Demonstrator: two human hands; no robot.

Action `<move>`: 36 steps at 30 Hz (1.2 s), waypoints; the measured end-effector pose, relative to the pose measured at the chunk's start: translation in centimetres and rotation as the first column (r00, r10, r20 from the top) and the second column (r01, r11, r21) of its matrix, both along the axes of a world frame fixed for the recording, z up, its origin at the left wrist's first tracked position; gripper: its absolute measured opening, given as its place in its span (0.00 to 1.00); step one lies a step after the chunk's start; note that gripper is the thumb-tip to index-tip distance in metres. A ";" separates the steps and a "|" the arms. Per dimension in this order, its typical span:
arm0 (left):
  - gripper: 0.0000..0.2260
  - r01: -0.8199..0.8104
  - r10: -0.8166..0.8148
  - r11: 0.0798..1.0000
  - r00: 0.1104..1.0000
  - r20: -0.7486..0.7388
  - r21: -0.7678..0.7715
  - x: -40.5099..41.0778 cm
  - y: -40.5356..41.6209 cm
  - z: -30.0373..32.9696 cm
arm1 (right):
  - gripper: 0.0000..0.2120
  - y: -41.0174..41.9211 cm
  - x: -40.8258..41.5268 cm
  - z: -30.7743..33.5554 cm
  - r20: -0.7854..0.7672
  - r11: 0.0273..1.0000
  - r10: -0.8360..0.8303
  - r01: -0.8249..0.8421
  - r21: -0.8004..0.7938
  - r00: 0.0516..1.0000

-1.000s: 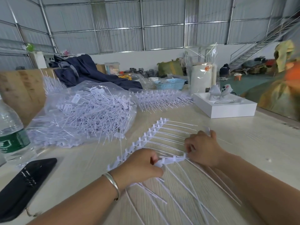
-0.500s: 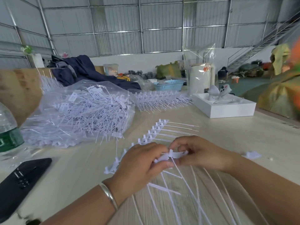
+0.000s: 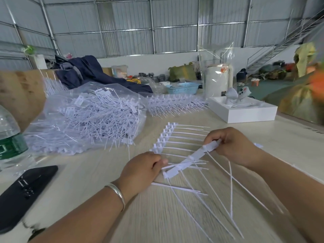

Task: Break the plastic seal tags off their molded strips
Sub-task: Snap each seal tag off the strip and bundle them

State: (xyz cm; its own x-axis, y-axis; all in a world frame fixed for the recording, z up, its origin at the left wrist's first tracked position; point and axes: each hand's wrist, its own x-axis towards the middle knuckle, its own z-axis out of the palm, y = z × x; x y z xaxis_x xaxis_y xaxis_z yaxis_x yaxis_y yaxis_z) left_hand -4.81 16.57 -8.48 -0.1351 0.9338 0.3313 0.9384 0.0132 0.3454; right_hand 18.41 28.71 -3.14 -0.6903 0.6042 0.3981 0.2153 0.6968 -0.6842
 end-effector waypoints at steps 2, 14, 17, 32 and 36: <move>0.22 -0.030 0.029 1.000 0.992 0.125 0.008 0.3 0.0 0.0 | 0.20 0.8 0.0 -0.1 0.032 0.995 -0.096 0.096 0.004 0.995; 0.29 0.009 -0.014 0.998 0.997 0.079 0.060 0.8 -0.3 0.4 | 0.23 2.7 0.5 -0.8 0.145 0.964 -0.264 0.263 0.027 0.954; 0.27 0.015 -0.018 0.994 0.999 0.029 0.109 1.1 -0.5 0.2 | 0.17 2.2 0.0 -0.8 0.206 0.965 -0.262 0.258 0.044 0.943; 0.25 0.090 -0.081 0.979 0.995 -0.052 0.183 0.8 -0.9 0.2 | 0.08 3.9 1.4 -1.4 -0.124 0.785 -0.609 0.572 -0.240 0.783; 0.14 0.266 -0.264 0.964 0.954 -0.140 -0.006 0.6 -1.5 1.0 | 0.09 3.3 1.0 -0.3 -0.336 0.854 -0.472 0.328 -0.404 0.815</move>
State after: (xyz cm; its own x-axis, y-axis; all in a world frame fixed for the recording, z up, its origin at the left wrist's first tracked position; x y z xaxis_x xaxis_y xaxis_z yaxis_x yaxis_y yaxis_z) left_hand -4.24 15.06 -7.53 0.1641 0.9254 0.3417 0.9461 -0.2457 0.2110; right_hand 19.42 32.04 -3.46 -0.1748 0.9288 0.3267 0.0775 0.3438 -0.9358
